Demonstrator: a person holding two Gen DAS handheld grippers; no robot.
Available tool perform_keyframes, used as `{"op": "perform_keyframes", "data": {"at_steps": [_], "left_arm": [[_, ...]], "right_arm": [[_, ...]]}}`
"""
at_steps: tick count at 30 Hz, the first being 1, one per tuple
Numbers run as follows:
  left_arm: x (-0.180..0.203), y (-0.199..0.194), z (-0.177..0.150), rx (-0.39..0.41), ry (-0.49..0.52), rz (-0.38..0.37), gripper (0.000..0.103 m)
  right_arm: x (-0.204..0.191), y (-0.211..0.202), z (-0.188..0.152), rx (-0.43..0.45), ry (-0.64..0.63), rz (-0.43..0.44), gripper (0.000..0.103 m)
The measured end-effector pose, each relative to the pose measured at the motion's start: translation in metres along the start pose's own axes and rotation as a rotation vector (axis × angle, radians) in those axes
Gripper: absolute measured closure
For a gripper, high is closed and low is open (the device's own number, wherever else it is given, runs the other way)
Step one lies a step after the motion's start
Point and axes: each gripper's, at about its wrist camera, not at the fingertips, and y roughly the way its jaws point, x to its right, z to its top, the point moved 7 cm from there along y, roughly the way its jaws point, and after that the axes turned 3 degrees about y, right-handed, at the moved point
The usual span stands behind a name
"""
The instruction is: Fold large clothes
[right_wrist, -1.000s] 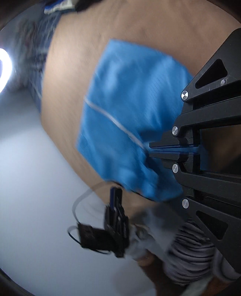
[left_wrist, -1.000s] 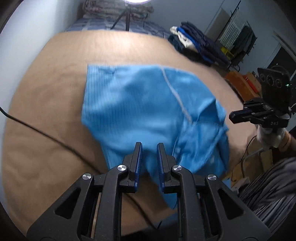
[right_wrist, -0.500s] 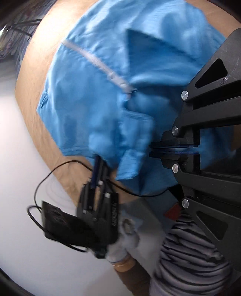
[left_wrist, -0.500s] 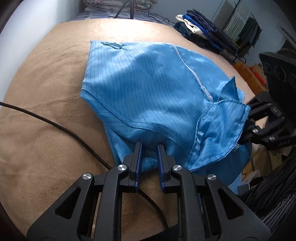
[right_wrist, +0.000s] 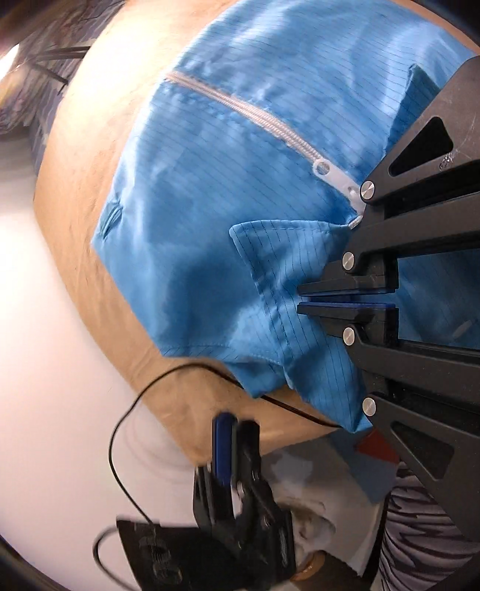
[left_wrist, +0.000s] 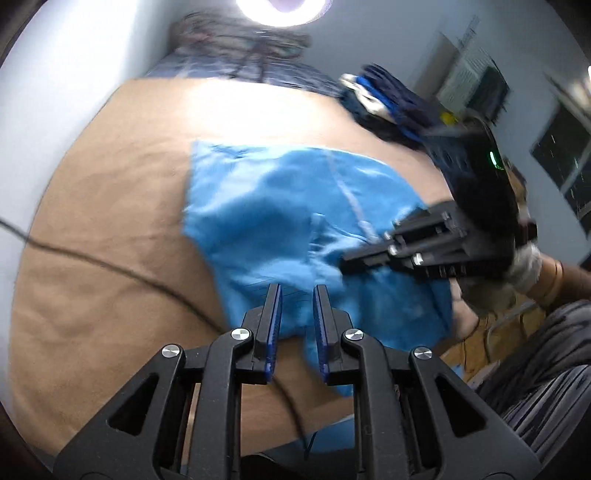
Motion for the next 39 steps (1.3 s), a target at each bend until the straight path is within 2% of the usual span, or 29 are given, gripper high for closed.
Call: {"op": "perform_keyframes", "data": {"at_steps": [4,6,8,14,18,20,23,26,31,34,37,39], "left_arm": [[0.018,0.013,0.015,-0.01,0.042,-0.033,0.088],[0.015,0.023,0.022,-0.016,0.034,-0.031,0.088],[0.012,0.038,0.025,-0.037,0.017,-0.032,0.088],[-0.012,0.077,-0.004,-0.139,-0.05,-0.015,0.088],[-0.018,0.072,-0.009,-0.125,-0.108,-0.049,0.088],[-0.019,0.061,-0.006,-0.117,-0.084,-0.022,0.088],[-0.026,0.044,0.003,-0.094,-0.059,0.011,0.088],[-0.042,0.029,0.021,-0.052,-0.104,0.021,0.088],[-0.064,0.03,0.046,-0.015,-0.163,0.02,0.088],[-0.071,0.049,0.049,-0.052,-0.166,0.038,0.088],[-0.079,0.075,0.036,-0.126,-0.16,0.074,0.088],[-0.081,0.086,0.027,-0.148,-0.141,0.101,0.088]], "right_arm": [[0.025,-0.057,-0.001,0.152,0.104,0.013,0.101],[0.048,-0.079,-0.009,0.202,0.148,-0.074,0.101],[0.069,-0.09,-0.022,0.217,0.182,-0.154,0.101],[0.105,-0.072,-0.076,0.129,0.229,-0.285,0.101],[0.111,-0.077,-0.099,0.125,0.298,-0.225,0.101],[0.106,-0.086,-0.099,0.119,0.283,-0.221,0.101],[0.1,-0.117,-0.09,0.191,0.265,-0.216,0.101],[0.102,-0.135,-0.073,0.266,0.264,-0.249,0.101],[0.116,-0.134,-0.057,0.281,0.267,-0.286,0.101],[0.129,-0.135,-0.058,0.266,0.29,-0.285,0.101],[0.141,-0.111,-0.065,0.21,0.29,-0.33,0.099],[0.149,-0.099,-0.073,0.175,0.308,-0.33,0.099]]}}
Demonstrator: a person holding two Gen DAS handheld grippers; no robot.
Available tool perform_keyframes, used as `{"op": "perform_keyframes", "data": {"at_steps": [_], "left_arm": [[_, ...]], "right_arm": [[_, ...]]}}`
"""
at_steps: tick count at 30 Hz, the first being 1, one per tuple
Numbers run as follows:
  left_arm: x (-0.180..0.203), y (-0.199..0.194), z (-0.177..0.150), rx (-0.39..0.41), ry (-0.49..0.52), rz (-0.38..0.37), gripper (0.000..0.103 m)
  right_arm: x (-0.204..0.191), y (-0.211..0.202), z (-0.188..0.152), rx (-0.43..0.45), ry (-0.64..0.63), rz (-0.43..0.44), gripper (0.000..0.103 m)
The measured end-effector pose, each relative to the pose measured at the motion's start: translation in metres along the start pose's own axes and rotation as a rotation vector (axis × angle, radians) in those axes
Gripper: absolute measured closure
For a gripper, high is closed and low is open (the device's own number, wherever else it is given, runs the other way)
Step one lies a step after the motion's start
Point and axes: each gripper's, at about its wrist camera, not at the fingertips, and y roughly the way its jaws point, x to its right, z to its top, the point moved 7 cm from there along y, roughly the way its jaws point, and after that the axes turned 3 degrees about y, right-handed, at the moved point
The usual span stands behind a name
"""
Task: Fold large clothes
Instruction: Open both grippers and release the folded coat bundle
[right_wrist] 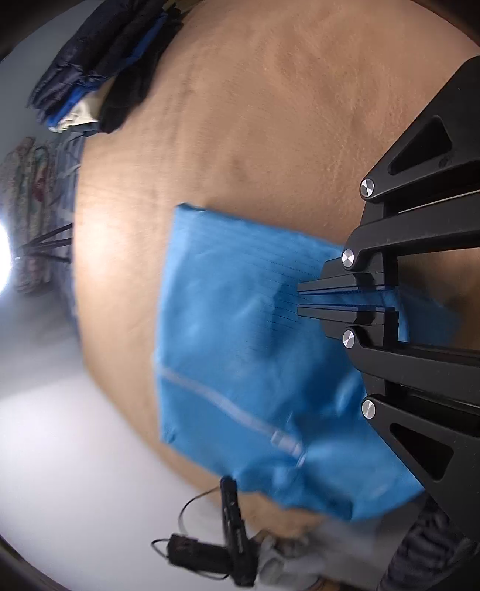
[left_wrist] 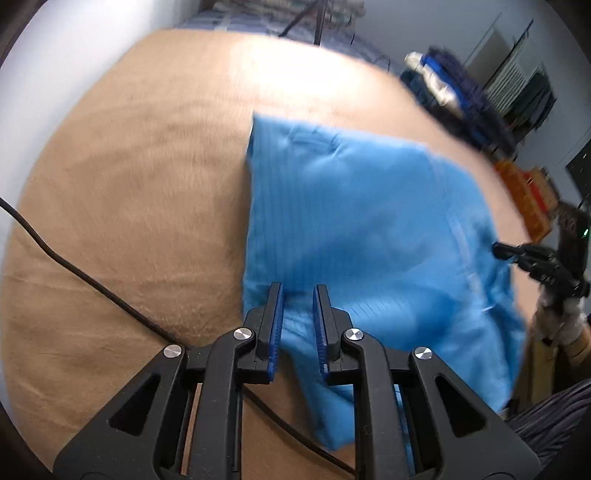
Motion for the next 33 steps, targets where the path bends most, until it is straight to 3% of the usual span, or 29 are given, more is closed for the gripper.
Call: {"op": "perform_keyframes", "data": {"at_steps": [5,10,14,17,19,22,23,24,26,33], "left_arm": [[0.001,-0.009,-0.001,0.005,0.015,0.04,0.088],[0.007,-0.076,0.002,0.114,-0.002,0.033,0.088],[0.016,-0.171,-0.008,0.241,-0.008,0.039,0.088],[0.026,-0.242,-0.015,0.321,-0.004,0.062,0.081],[0.029,-0.275,-0.014,0.358,-0.003,0.083,0.058],[0.03,-0.317,-0.013,0.402,-0.027,0.098,0.049],[0.029,-0.32,-0.012,0.407,-0.038,0.076,0.047],[0.026,-0.319,-0.011,0.404,-0.045,0.061,0.04],[0.017,-0.3,-0.006,0.383,-0.061,0.028,0.032],[-0.035,-0.16,0.003,0.193,-0.278,-0.179,0.032]], "right_arm": [[-0.001,0.002,-0.003,-0.016,-0.013,-0.028,0.099],[-0.005,-0.046,0.004,0.051,-0.046,-0.034,0.096],[-0.007,-0.104,0.007,0.162,-0.049,-0.006,0.057],[-0.006,-0.156,0.014,0.261,-0.065,-0.007,0.052],[-0.003,-0.192,0.018,0.31,-0.064,-0.01,0.049],[0.0,-0.238,0.027,0.386,-0.092,-0.021,0.03],[0.0,-0.249,0.031,0.414,-0.111,-0.034,0.019],[0.002,-0.257,0.034,0.435,-0.127,-0.053,0.015],[0.009,-0.256,0.038,0.43,-0.144,-0.071,0.013],[0.041,-0.166,0.026,0.262,-0.006,-0.001,0.01]]}}
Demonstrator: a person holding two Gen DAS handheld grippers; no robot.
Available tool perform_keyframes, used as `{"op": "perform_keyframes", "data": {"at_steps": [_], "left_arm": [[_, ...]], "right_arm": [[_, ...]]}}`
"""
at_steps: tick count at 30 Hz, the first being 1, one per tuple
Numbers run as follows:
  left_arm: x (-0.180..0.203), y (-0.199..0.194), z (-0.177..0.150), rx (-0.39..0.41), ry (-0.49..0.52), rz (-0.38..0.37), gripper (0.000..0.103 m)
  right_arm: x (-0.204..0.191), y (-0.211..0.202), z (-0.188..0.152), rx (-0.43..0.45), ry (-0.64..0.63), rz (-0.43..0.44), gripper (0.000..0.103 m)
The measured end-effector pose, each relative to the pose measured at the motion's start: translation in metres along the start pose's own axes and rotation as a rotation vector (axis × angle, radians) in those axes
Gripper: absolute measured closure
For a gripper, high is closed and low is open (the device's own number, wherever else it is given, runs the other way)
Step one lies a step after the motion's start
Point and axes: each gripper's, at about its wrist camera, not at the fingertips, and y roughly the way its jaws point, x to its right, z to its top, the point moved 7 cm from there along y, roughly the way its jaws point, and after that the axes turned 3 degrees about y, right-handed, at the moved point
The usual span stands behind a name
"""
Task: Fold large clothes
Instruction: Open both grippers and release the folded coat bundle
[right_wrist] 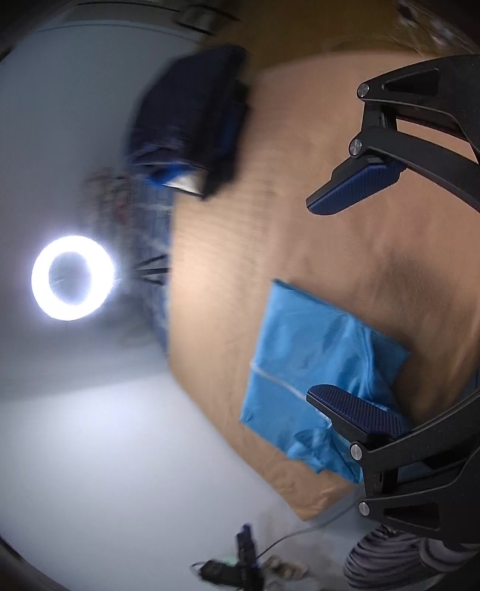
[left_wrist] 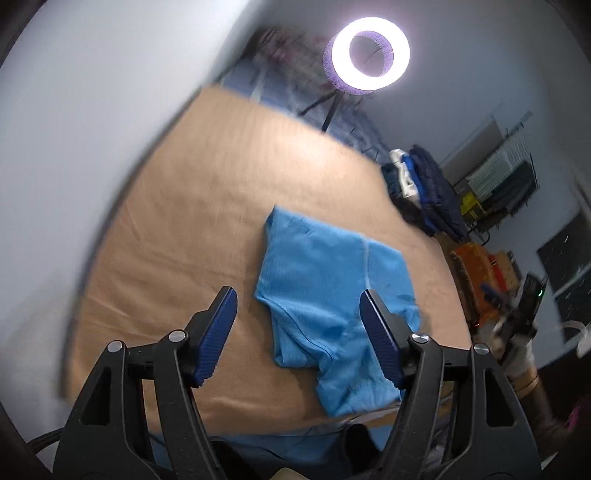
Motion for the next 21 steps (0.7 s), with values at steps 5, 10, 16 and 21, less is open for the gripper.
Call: {"op": "perform_keyframes", "data": {"at_steps": [5,10,16,21], "left_arm": [[-0.022,0.064,-0.01,-0.07,-0.108,-0.105,0.032],[-0.035,0.112,-0.006,-0.116,-0.19,-0.2,0.032],[-0.05,0.151,0.001,-0.175,-0.236,-0.228,0.032],[-0.044,0.173,0.002,-0.234,-0.204,-0.264,0.038]], "right_arm": [[0.016,0.064,-0.027,-0.103,0.141,0.093,0.01],[0.031,0.105,-0.038,-0.166,0.308,0.223,0.01],[0.036,0.129,-0.04,-0.224,0.34,0.285,0.013],[0.03,0.143,-0.045,-0.265,0.364,0.354,0.021]]}}
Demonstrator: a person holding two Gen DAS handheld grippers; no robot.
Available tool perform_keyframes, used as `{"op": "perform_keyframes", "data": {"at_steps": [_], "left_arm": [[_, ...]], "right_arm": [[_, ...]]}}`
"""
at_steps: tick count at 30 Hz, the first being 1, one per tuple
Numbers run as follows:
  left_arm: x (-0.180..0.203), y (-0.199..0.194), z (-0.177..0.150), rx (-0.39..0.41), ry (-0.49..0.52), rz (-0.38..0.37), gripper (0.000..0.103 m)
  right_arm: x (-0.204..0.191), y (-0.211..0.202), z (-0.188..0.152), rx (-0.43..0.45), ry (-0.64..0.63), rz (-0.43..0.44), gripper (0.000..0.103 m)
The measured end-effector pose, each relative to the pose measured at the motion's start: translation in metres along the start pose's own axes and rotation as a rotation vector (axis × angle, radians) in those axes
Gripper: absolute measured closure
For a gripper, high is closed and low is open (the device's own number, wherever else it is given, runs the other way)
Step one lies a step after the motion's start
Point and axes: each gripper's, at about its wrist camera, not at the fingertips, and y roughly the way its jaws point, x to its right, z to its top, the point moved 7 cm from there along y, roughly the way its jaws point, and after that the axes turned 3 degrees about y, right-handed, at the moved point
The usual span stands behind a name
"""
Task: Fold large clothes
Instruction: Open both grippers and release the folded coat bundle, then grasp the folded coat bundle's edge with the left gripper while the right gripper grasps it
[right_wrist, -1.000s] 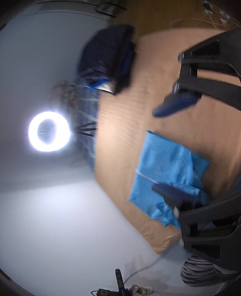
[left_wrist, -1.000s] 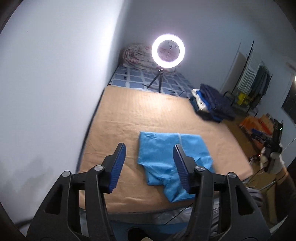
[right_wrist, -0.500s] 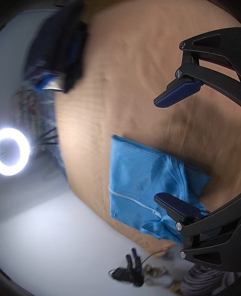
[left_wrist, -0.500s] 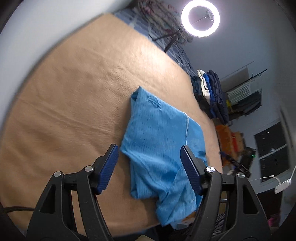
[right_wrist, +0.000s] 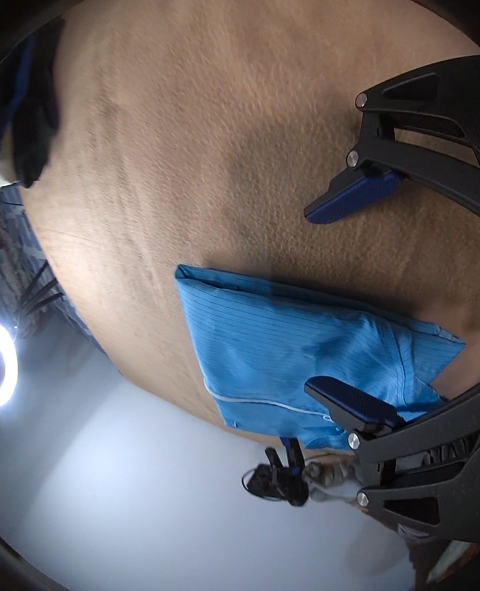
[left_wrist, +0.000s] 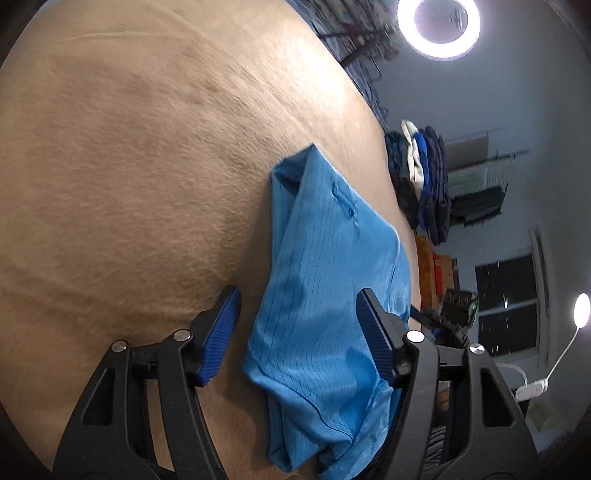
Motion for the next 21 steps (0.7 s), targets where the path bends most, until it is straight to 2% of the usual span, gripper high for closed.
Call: {"op": "perform_keyframes", "data": {"at_steps": [2,4,6,10,13,16,18,21], "left_arm": [[0.003,0.005,0.002,-0.015,0.018,-0.004,0.042],[0.003,0.01,0.004,-0.027,0.017,-0.013,0.049],[0.003,0.017,0.006,-0.038,0.02,-0.017,0.054],[0.005,0.024,0.008,-0.042,0.029,-0.014,0.061],[0.008,0.026,0.009,-0.04,0.04,-0.001,0.064],[0.011,0.027,0.007,-0.037,0.072,0.067,0.072],[0.014,0.025,0.005,-0.035,0.101,0.115,0.075],[0.024,0.025,0.001,-0.031,0.17,0.214,0.081]], "right_arm": [[-0.001,0.008,0.0,-0.011,0.004,0.025,0.021],[-0.004,0.015,0.002,-0.011,0.015,0.057,0.023],[-0.008,0.02,0.003,-0.012,0.026,0.088,0.027],[-0.018,0.028,0.005,-0.018,0.01,0.096,0.032],[-0.023,0.036,0.007,-0.026,0.009,0.096,0.039],[-0.031,0.044,0.009,-0.022,-0.005,0.073,0.045],[-0.033,0.048,0.008,-0.026,-0.011,0.033,0.06],[-0.039,0.052,0.006,-0.027,-0.035,-0.04,0.072]]}}
